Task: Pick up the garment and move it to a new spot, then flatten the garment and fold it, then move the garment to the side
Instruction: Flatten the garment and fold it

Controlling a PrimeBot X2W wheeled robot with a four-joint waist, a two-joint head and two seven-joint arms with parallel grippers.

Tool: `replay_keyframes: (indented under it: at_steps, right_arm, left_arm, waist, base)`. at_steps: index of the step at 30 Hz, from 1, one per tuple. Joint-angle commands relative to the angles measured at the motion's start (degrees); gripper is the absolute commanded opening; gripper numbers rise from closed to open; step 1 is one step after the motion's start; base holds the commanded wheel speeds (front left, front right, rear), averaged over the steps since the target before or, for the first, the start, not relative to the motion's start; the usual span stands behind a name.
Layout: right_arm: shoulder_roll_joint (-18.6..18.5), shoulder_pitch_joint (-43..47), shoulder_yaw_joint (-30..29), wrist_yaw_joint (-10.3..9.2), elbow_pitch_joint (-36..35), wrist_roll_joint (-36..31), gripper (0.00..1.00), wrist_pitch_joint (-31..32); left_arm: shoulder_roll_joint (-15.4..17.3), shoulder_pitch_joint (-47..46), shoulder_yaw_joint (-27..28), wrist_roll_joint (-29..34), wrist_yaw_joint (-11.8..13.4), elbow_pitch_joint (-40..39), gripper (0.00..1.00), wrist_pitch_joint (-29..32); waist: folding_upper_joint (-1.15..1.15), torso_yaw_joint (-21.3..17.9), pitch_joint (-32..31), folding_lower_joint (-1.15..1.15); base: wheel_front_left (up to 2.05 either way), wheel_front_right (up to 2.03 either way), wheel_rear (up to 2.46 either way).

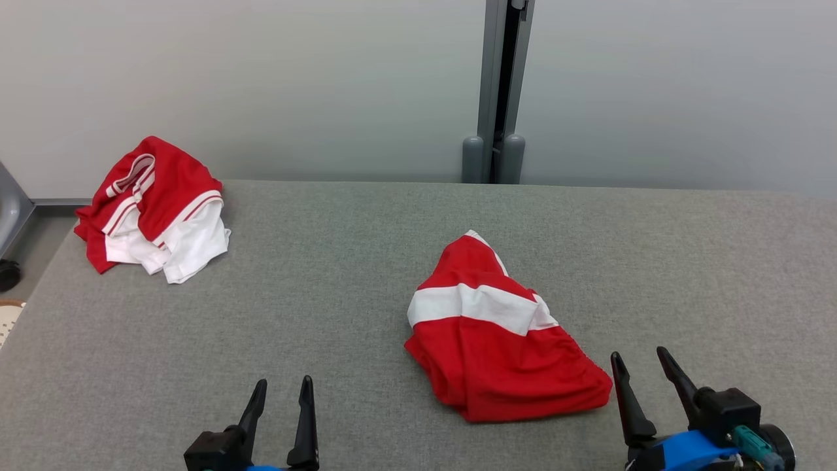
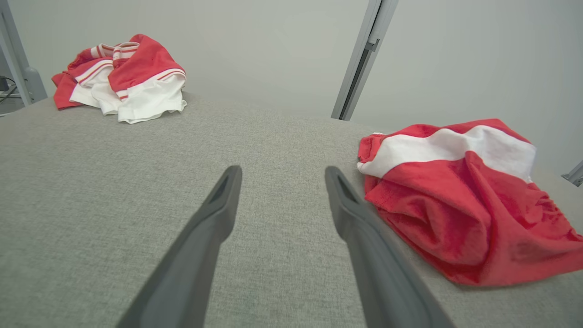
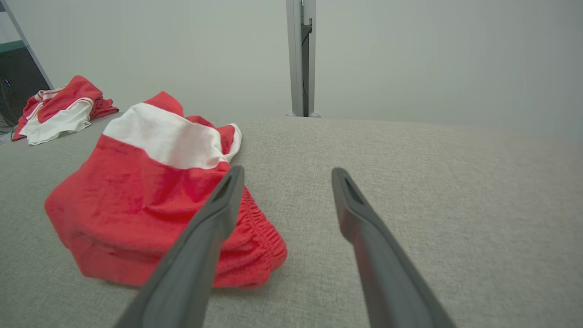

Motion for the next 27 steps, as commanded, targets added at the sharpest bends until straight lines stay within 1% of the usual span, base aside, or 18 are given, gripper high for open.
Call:
replay_keyframes:
  at_steps: [1, 4, 12, 16, 20, 22, 24, 25, 26, 27]
  right_arm:
    - [-0.2, -1.8, 0.2, 0.01, 0.8, -1.2, 1.00, -0.2]
    - [-0.2, -4.6, 1.1, 0.01, 2.3, -3.1, 1.00, 2.3]
    - [-0.2, -13.5, 6.8, 0.01, 7.0, -6.4, 1.00, 16.1]
    - [-1.0, -17.0, 9.0, 0.00, 10.3, -5.3, 1.00, 21.0]
    - [-2.2, -19.5, 11.7, 0.01, 13.5, -1.8, 1.00, 25.4]
    - [-3.1, -20.2, 13.3, 0.01, 14.3, 0.2, 0.48, 26.6]
    - [-3.9, -20.9, 14.4, 0.01, 14.6, 1.9, 0.31, 26.6]
    - [-4.1, -21.0, 15.1, 0.01, 14.5, 2.7, 0.11, 26.3]
    - [-4.2, -21.2, 15.4, 0.01, 14.2, 3.3, 0.00, 25.7]
    - [-4.4, -21.4, 15.8, 0.01, 13.9, 3.8, 0.00, 25.1]
  left_arm:
    - [-0.1, -0.2, 0.1, 0.3, -0.2, 0.2, 1.00, -0.3]
    - [-0.2, -0.9, 0.0, 0.7, -0.3, 0.4, 1.00, -0.3]
    - [-0.5, -2.4, -0.1, 1.2, -0.6, 0.3, 1.00, -0.3]
    - [-0.7, -3.0, 0.1, 1.6, -0.7, 0.1, 1.00, -0.2]
    - [-0.9, -3.7, 0.3, 1.7, -0.9, 0.2, 1.00, -0.2]
    - [-1.0, -3.7, 0.5, 1.8, -0.9, 0.2, 1.00, -0.2]
    - [-1.1, -3.8, 0.7, 1.9, -1.0, 0.2, 1.00, -0.2]
    - [-1.1, -3.9, 0.8, 1.9, -1.0, 0.2, 1.00, -0.2]
    - [-1.2, -3.9, 0.9, 1.9, -1.0, 0.3, 1.00, -0.2]
    - [-1.2, -3.9, 0.9, 2.0, -1.0, 0.3, 1.00, -0.2]
  waist:
    - [0.00, 0.1, 0.2, 0.00]
    - [0.00, 0.4, 0.5, 0.00]
    - [0.00, 2.3, 2.4, 0.00]
    - [0.00, 3.8, 3.8, 0.00]
    - [0.00, 5.3, 4.9, 0.00]
    - [0.00, 5.7, 5.3, 0.00]
    - [0.00, 6.0, 5.6, 0.00]
    - [0.00, 6.0, 5.7, 0.00]
    - [0.00, 6.1, 5.7, 0.00]
    - [0.00, 6.1, 5.8, 0.00]
  base:
    - [0.00, 0.00, 0.00]
    - [0.00, 0.00, 0.00]
    - [0.00, 0.00, 0.00]
    - [0.00, 0.00, 0.00]
    - [0.00, 0.00, 0.00]
    - [0.00, 0.00, 0.00]
    - [0.00, 0.00, 0.00]
    - [0.00, 0.00, 0.00]
    - [0.00, 0.00, 0.00]
    - [0.00, 0.00, 0.00]
